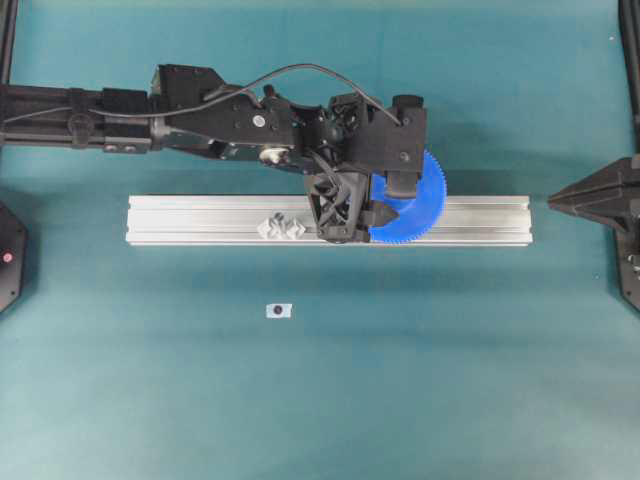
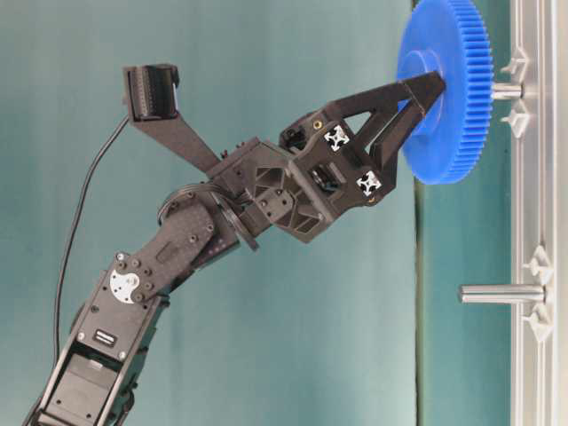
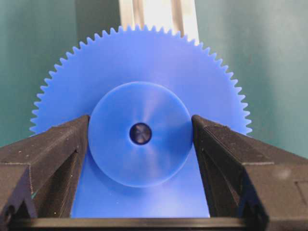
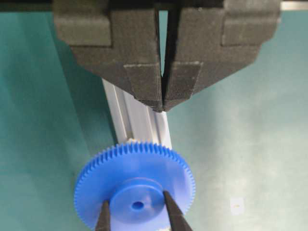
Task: Find the location of the shaft and insert the large gear.
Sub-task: 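Align the gear's center hole with the right metal shaft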
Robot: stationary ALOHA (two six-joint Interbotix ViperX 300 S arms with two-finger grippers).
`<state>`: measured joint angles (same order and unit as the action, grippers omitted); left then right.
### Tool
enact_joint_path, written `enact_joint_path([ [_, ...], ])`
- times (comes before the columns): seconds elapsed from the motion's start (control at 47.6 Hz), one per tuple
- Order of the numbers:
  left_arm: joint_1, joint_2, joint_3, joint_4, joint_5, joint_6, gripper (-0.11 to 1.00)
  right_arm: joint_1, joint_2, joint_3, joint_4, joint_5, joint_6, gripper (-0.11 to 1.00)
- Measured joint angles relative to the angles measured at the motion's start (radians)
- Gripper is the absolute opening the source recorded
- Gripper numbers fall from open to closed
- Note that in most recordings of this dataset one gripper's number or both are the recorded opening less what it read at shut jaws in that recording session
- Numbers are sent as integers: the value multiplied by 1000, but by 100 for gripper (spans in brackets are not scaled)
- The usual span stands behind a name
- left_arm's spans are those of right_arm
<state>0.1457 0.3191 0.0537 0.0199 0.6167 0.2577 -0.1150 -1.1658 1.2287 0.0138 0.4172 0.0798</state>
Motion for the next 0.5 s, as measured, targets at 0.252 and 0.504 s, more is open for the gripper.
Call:
enact_joint_path([
  [0.252, 0, 28, -67, 0, 87, 6, 77, 0, 0, -3, 0, 0, 0, 4],
  [0.504, -2, 52, -130, 2, 166, 9, 80, 0, 0, -3, 0, 0, 0, 4],
])
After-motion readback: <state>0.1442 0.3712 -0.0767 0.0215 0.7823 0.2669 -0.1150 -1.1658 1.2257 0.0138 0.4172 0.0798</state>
